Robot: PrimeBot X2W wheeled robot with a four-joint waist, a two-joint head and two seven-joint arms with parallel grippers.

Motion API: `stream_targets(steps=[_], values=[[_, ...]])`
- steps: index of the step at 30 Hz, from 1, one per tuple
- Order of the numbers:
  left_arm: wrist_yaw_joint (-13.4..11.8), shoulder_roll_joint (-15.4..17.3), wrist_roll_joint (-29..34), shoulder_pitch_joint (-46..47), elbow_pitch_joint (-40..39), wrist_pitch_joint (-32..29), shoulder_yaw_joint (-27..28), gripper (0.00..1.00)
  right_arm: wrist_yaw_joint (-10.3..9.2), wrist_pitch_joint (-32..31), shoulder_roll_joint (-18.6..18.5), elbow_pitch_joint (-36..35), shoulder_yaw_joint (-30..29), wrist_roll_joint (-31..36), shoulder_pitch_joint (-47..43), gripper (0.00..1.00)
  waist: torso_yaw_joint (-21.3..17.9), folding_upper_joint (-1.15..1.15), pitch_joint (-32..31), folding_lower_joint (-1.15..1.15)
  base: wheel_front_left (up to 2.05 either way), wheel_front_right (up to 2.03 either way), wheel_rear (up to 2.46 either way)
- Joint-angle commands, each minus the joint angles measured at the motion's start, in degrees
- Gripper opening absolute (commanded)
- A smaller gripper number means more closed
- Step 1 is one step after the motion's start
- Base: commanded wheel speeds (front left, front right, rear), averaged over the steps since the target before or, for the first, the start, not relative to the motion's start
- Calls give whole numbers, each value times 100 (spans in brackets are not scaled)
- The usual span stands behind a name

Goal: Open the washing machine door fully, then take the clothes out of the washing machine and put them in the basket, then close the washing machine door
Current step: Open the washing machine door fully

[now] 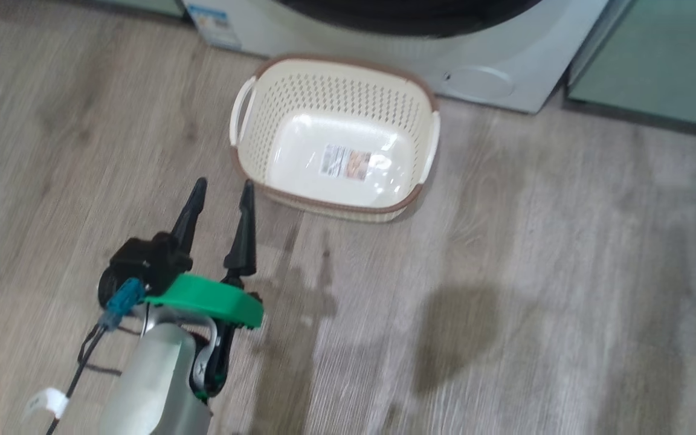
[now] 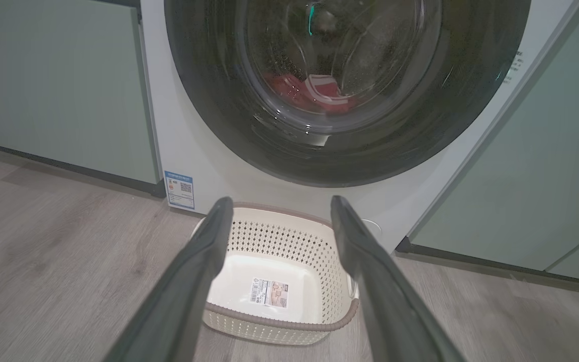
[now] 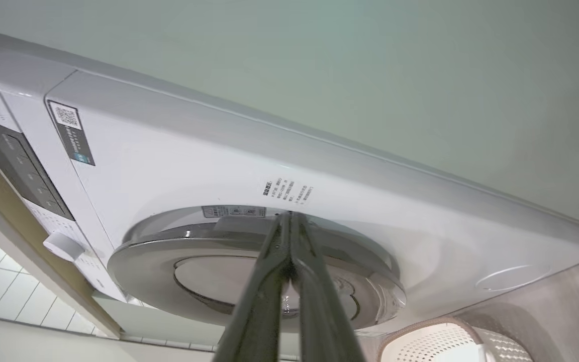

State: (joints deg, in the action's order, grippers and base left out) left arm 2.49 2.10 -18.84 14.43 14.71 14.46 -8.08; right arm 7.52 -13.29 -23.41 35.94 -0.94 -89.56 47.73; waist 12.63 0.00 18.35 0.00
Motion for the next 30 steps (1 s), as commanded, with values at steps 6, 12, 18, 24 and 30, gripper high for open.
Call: stream_targets(steps=[6, 12, 18, 24, 30], values=[[-18, 77, -210, 444, -348, 54, -74, 100, -3, -1131, -483, 324, 264, -162, 1085, 0, 434, 0, 831, 0, 0, 0, 0], [-10, 77, -294, 581, -425, 54, -142, 100, -3, -1493, -623, 702, 480, -10, 1734, 0, 566, 0, 1212, 0, 0, 0, 0], [9, 77, -361, 747, -497, 54, -167, 100, -3, -1676, -686, 1104, 670, 175, 2364, 0, 693, 0, 1542, 0, 0, 0, 0], [8, 77, -421, 886, -555, 54, -175, 100, -3, -1855, -616, 1431, 845, 293, 2847, 0, 770, 0, 1791, 0, 0, 0, 0], [-9, 77, -480, 982, -607, 54, -200, 100, -3, -2004, -473, 1571, 999, 361, 3168, 0, 819, 0, 1950, 0, 0, 0, 0]])
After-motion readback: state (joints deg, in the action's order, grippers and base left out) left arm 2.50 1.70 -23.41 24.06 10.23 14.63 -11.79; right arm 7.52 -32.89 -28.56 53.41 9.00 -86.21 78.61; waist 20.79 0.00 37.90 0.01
